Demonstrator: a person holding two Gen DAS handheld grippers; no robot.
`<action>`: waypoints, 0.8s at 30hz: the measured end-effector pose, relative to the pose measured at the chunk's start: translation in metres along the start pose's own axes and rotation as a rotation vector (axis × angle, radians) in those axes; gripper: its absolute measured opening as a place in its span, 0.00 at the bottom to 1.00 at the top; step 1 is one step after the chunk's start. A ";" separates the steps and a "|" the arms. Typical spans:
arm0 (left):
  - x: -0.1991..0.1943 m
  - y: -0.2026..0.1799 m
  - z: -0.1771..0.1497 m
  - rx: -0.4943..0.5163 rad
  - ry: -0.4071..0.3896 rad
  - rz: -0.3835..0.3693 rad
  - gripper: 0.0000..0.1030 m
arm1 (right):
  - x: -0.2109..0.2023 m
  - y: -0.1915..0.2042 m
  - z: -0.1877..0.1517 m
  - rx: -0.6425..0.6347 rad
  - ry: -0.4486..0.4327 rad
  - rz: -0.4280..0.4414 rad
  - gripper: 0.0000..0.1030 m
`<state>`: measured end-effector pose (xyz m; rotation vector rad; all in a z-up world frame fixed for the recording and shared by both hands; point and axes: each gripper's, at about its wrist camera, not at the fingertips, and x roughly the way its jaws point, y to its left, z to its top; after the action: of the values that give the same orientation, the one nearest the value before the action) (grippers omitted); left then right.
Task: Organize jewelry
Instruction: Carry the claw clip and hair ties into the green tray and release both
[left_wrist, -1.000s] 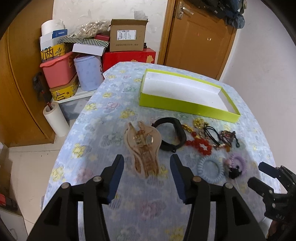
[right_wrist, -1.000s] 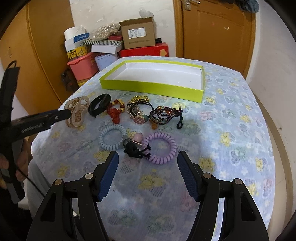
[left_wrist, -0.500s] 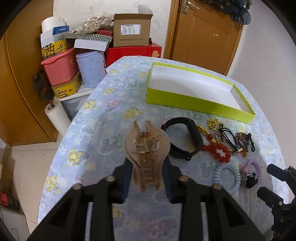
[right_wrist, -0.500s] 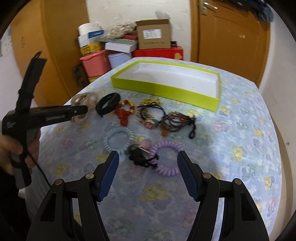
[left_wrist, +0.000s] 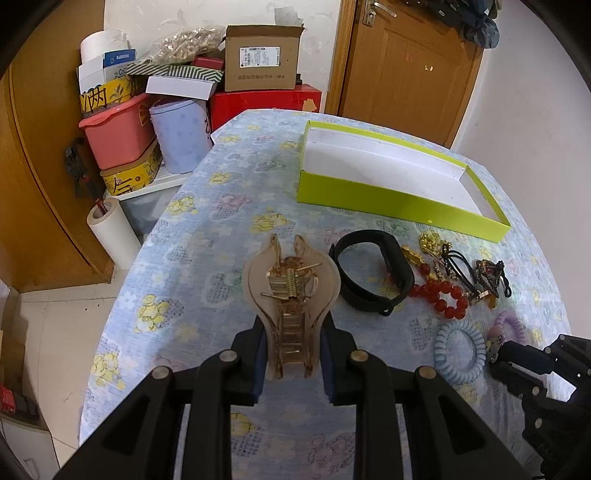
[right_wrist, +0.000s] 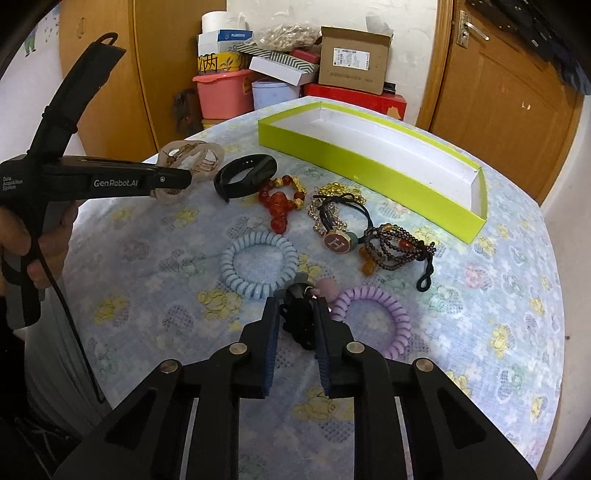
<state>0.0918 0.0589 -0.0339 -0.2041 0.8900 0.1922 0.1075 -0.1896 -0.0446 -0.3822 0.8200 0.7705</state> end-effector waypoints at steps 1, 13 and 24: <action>0.000 0.000 -0.001 0.001 0.000 -0.002 0.25 | 0.000 0.000 0.000 0.002 -0.001 -0.004 0.15; -0.036 -0.002 -0.007 0.030 -0.059 -0.052 0.24 | -0.033 -0.014 0.008 0.107 -0.075 0.010 0.14; -0.056 -0.021 0.019 0.068 -0.113 -0.132 0.24 | -0.051 -0.036 0.032 0.160 -0.141 0.003 0.14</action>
<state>0.0769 0.0395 0.0238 -0.1857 0.7667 0.0500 0.1278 -0.2192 0.0156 -0.1816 0.7437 0.7205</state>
